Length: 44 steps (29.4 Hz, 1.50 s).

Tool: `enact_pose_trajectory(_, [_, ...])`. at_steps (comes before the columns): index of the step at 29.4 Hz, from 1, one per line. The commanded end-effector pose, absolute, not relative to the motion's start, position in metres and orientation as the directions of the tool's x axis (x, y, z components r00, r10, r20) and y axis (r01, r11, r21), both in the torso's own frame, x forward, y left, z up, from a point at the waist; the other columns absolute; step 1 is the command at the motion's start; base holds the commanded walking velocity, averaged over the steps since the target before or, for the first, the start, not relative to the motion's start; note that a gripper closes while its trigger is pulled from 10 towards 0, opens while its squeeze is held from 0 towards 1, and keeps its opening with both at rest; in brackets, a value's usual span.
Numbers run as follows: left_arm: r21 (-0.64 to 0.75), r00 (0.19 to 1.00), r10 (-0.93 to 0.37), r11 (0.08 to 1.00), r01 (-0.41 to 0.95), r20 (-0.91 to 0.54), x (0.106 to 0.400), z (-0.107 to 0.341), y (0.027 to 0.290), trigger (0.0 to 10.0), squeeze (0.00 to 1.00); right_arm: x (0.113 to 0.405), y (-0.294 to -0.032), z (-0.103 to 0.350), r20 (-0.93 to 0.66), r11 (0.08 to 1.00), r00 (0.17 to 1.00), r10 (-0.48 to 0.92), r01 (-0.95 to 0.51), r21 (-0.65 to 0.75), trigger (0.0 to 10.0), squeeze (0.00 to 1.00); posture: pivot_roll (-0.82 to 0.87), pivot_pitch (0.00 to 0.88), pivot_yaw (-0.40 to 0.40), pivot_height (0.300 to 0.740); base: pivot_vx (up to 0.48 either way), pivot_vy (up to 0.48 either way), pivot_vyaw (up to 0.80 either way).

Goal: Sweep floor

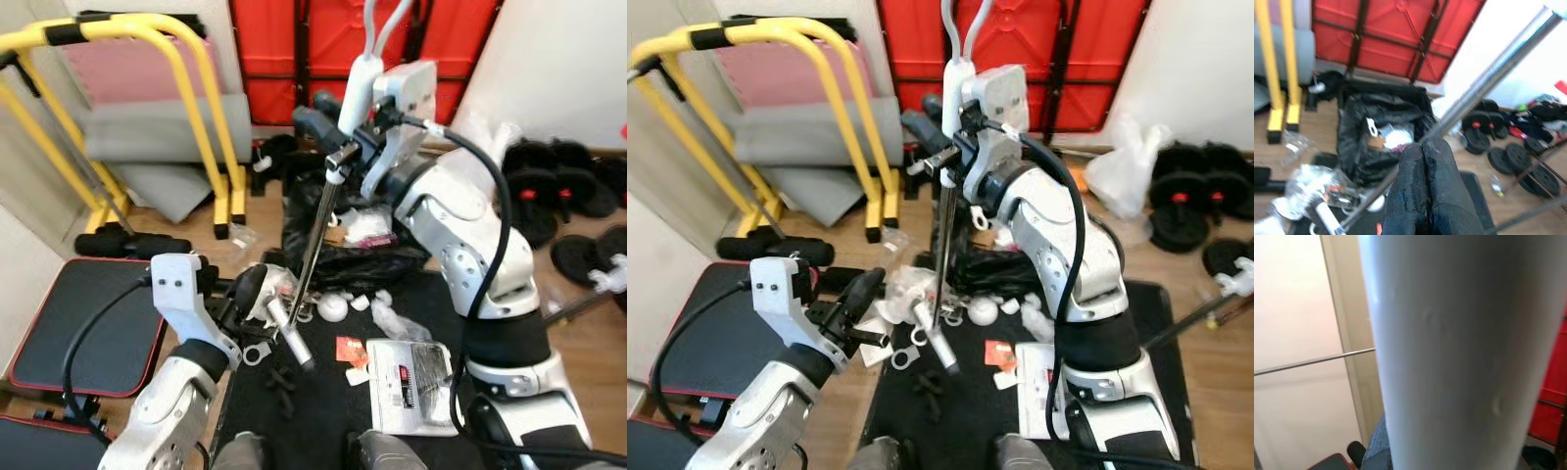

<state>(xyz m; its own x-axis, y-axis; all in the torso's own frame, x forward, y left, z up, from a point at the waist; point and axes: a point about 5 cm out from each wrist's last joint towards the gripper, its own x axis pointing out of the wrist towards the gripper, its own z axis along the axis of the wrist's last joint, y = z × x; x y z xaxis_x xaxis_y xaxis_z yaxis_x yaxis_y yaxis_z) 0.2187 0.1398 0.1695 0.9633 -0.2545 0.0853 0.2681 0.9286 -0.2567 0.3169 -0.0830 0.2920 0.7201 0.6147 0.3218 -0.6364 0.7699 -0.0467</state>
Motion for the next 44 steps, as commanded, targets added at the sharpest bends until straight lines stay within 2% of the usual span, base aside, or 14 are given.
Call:
enact_pose_trajectory(1, [-0.25,0.97,-0.234,0.937,0.243,0.065,0.22,0.165,0.143,10.0,0.0,0.312,-0.086,0.3,0.354,0.785,0.717,0.6,-0.613,-0.09,10.0,0.0,-0.15,0.107,-0.035,0.74,0.0,0.0,0.0])
enact_pose_trajectory(7, [-0.23,0.974,-0.222,0.946,0.228,0.054,0.223,0.164,0.146,10.0,0.0,0.308,-0.086,0.291,0.327,0.792,0.733,0.597,-0.603,-0.094,10.0,0.0,-0.15,0.103,-0.022,0.74,0.0,0.0,0.0])
enact_pose_trajectory(16, [-0.185,0.962,-0.272,0.944,0.274,0.035,0.224,0.162,0.143,10.0,0.0,0.3,-0.082,0.271,0.272,0.796,0.759,0.591,-0.604,-0.043,10.0,0.0,-0.14,0.1,-0.009,0.74,0.0,0.0,0.0])
enact_pose_trajectory(28, [-0.186,0.954,-0.299,0.936,0.3,0.037,0.224,0.163,0.14,10.0,0.0,0.3,-0.082,0.268,0.278,0.803,0.779,0.562,-0.595,0.043,10.0,0.0,-0.14,0.101,-0.004,0.74,0.0,-0.395,0.0])
enact_pose_trajectory(33, [-0.182,0.949,-0.312,0.932,0.314,0.041,0.225,0.164,0.139,10.0,0.0,0.299,-0.079,0.265,0.261,0.777,0.779,0.57,-0.615,0.137,10.0,0.0,-0.14,0.103,0.002,0.74,0.0,-0.418,0.0])
enact_pose_trajectory(44, [-0.185,0.945,-0.323,0.927,0.325,0.04,0.225,0.164,0.136,10.0,0.0,0.303,-0.078,0.257,0.175,0.833,0.84,0.514,-0.537,0.133,10.0,0.0,-0.14,0.11,0.005,0.74,0.0,-0.416,0.0])
